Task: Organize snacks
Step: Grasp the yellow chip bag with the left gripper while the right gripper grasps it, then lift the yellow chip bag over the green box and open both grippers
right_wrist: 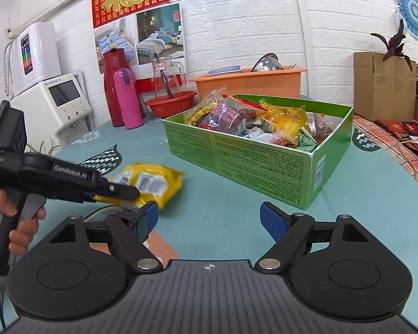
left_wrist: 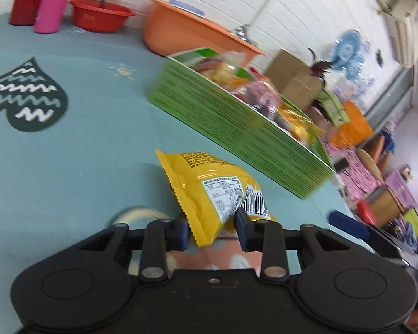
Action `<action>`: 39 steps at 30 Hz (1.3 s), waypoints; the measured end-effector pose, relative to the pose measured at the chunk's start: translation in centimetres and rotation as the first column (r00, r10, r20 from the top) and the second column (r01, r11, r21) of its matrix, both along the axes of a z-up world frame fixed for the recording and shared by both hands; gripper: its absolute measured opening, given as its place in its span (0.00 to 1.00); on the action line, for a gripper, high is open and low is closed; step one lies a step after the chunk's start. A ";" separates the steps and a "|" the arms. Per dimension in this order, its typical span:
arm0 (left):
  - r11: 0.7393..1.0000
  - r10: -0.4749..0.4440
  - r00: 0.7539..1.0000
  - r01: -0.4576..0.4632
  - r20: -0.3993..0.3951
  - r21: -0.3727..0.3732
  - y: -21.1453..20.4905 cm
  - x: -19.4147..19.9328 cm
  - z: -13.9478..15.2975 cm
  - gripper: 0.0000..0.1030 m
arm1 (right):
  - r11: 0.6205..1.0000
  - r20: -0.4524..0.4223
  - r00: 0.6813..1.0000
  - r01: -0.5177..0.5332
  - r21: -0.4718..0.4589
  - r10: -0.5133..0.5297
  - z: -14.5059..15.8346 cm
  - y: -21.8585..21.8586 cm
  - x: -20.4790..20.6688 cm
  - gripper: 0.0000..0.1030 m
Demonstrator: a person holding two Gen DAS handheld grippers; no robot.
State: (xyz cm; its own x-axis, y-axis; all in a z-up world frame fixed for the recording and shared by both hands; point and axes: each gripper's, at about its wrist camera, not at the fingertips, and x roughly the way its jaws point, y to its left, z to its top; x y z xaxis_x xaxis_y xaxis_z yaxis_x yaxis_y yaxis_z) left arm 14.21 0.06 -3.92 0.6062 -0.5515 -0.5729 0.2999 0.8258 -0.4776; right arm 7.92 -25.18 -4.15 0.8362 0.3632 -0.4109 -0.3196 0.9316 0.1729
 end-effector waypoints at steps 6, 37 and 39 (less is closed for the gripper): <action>0.998 0.040 0.999 -0.038 0.033 -0.056 0.8 -1.5 1.1 1.00 | 0.999 -0.038 0.998 -0.047 0.022 0.047 -0.6 0.2 -0.4 1.00; 0.993 0.013 0.999 -0.017 -0.036 -0.114 1.8 1.3 -0.3 0.72 | 0.983 -0.160 0.972 -0.161 0.089 0.174 -2.1 3.4 3.4 0.41; 0.994 0.008 1.000 -0.010 -0.023 -0.113 1.6 0.9 0.0 0.68 | 0.983 -0.150 0.973 -0.164 0.078 0.174 -1.9 3.5 3.2 0.29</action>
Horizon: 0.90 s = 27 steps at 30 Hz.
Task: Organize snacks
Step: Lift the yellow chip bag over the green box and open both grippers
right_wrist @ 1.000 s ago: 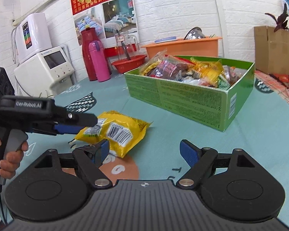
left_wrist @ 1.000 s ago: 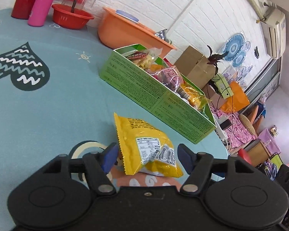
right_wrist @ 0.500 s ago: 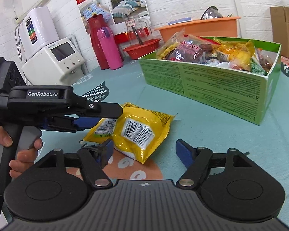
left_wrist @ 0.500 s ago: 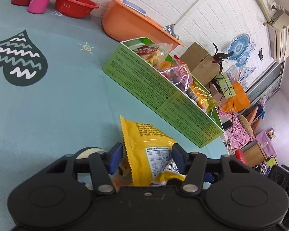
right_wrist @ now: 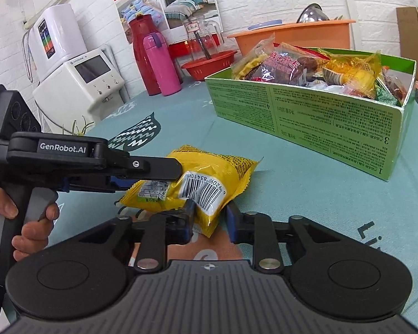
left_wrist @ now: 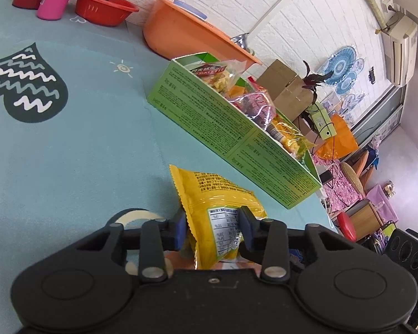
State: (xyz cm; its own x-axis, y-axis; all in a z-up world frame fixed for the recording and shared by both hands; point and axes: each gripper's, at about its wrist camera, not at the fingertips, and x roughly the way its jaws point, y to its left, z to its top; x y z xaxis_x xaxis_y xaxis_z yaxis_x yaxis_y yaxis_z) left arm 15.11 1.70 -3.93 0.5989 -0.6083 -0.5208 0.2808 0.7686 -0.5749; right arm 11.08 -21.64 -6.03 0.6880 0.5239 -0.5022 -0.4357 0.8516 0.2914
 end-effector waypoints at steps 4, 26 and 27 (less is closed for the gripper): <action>1.000 -0.015 0.999 0.014 0.040 0.008 -0.7 -1.0 1.2 0.63 | 1.000 0.019 1.000 0.009 -0.007 -0.009 0.5 -0.1 -0.6 0.20; 0.987 -0.142 0.952 0.156 0.271 -0.029 -11.0 7.0 11.1 0.63 | 0.972 0.328 0.916 0.227 0.054 -0.232 8.2 -7.9 2.3 0.19; 0.987 -0.144 0.950 0.158 0.276 -0.031 -11.4 8.0 11.3 0.63 | 0.970 0.338 0.910 0.235 0.059 -0.241 8.4 -8.3 3.0 0.19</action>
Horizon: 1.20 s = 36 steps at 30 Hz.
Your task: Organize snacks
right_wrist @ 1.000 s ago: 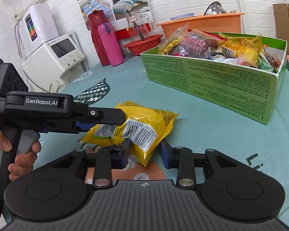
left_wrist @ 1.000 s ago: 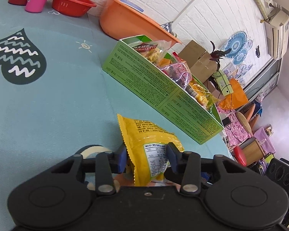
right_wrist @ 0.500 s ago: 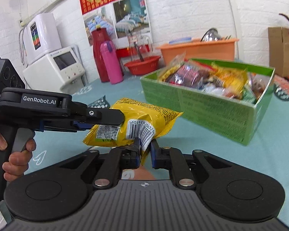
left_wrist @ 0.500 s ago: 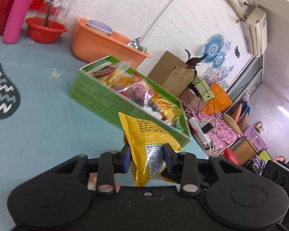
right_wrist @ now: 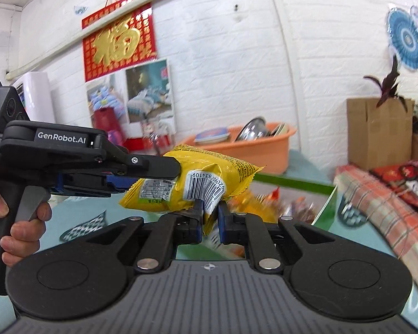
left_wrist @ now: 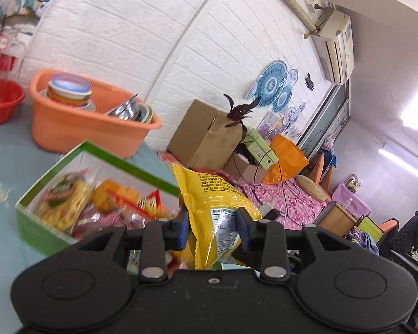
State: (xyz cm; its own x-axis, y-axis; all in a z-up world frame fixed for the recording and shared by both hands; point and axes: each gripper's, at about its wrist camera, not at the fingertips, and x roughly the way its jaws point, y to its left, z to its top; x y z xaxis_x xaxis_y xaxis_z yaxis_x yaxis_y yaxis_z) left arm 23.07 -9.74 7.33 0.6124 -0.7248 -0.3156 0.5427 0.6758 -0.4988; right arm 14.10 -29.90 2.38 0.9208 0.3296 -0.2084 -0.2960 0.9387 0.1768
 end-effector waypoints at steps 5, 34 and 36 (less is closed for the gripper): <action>1.000 0.004 1.000 -0.004 -0.018 -0.004 -1.6 4.0 -0.3 0.63 | 0.999 0.016 0.999 0.037 0.021 -0.038 0.1 -1.7 3.5 0.19; 0.982 0.146 0.987 -0.153 0.070 0.112 -1.8 2.7 -2.7 1.00 | 0.983 -0.058 0.984 0.163 -0.085 -0.168 -3.0 -2.1 5.2 1.00; 0.979 0.163 0.983 -0.171 0.083 0.107 -1.4 0.6 -1.9 1.00 | 0.983 -0.043 0.985 0.160 -0.084 -0.164 -2.4 -2.0 3.5 1.00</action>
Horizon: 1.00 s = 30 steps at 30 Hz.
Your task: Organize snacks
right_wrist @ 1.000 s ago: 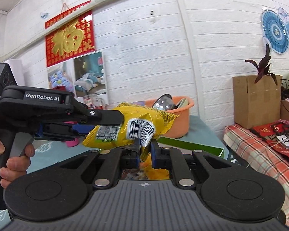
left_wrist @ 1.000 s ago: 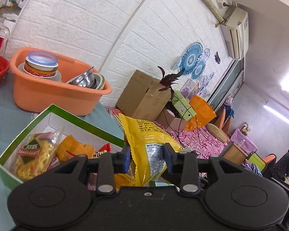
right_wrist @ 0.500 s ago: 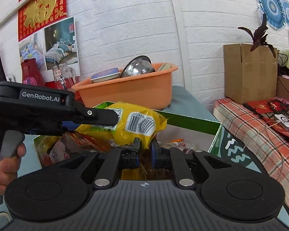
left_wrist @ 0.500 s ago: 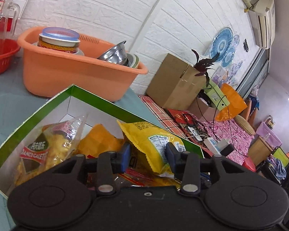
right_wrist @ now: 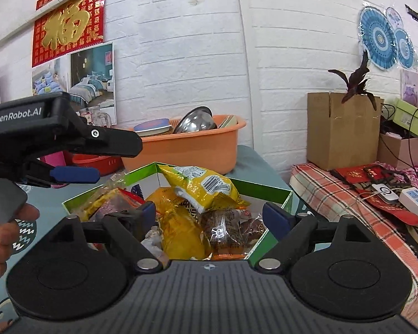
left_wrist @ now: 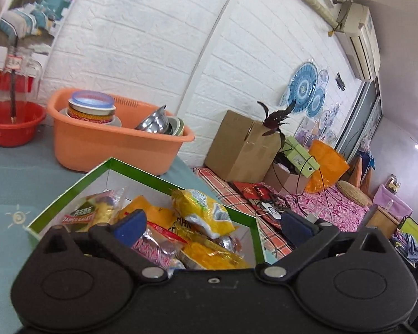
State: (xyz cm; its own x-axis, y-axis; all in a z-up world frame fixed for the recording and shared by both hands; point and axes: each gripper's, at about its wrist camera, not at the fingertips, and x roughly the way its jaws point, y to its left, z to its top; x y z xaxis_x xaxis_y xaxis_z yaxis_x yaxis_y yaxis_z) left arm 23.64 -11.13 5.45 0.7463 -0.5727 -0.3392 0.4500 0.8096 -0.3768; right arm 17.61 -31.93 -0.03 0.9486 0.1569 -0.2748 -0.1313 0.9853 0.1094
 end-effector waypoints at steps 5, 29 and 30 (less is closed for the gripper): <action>0.996 0.078 0.997 -0.079 0.029 0.051 0.6 -5.6 1.3 1.00 | 1.000 0.013 1.000 -0.001 -0.019 0.002 1.5 0.4 -4.6 1.00; 0.933 0.272 0.962 -0.271 0.032 0.237 2.6 -17.2 -3.5 1.00 | 0.992 -0.085 0.996 0.005 -0.125 -0.016 -1.6 2.6 -13.3 1.00; 0.933 0.272 0.962 -0.273 0.036 0.237 2.7 -17.3 -3.6 1.00 | 0.992 -0.085 0.996 0.008 -0.125 -0.018 -1.7 2.6 -13.4 1.00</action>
